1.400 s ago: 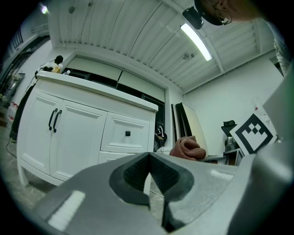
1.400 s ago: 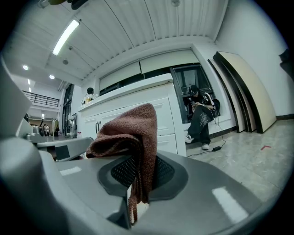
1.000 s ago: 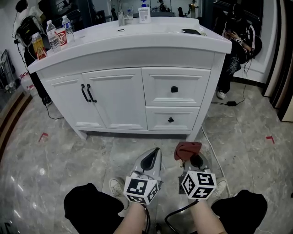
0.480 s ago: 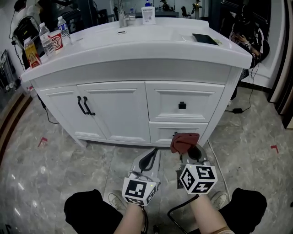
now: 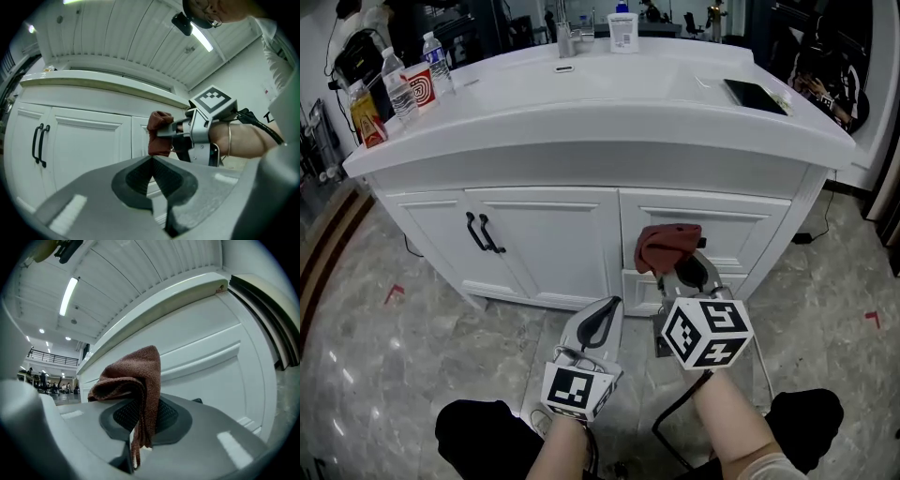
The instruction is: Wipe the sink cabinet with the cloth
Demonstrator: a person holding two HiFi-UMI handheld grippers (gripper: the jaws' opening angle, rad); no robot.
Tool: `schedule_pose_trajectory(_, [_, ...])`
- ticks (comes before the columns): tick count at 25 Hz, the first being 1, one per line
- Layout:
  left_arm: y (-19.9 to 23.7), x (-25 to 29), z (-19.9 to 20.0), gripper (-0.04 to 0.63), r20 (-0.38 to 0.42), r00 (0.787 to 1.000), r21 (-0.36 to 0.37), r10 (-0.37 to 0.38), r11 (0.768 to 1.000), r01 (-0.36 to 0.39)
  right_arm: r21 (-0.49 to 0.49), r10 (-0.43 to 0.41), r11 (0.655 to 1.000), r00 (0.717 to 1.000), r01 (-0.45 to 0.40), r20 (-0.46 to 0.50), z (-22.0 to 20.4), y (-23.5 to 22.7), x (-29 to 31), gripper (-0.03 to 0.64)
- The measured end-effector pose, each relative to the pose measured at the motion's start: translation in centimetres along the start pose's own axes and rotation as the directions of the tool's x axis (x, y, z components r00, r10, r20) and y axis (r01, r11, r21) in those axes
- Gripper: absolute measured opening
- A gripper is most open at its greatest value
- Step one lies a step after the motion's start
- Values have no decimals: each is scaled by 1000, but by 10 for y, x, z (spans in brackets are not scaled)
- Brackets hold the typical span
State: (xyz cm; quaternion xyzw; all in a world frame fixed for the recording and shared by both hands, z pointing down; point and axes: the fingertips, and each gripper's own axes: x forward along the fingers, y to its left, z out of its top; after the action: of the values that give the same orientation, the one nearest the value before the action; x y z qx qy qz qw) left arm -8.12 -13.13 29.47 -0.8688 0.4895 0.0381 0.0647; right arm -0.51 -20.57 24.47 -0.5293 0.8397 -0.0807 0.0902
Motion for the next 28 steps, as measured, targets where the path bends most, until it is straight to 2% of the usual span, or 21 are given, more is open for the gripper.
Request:
schedule_pose_trajectory(7, [14, 17, -6, 0, 5, 1000, -13, -7, 1000, 7, 18, 92, 996, 995, -92, -28, 14, 33, 45, 78])
schedule_pose_trajectory(13, [13, 23, -19, 0, 0, 1000, -51, -6, 999, 6, 13, 112, 994, 993, -112, -39, 14, 26, 45, 81])
schedule_pose_trajectory(28, [-40, 48, -26, 0, -11, 996, -90, -92, 992, 91, 5, -38, 999, 999, 38, -33, 34, -56, 0, 81])
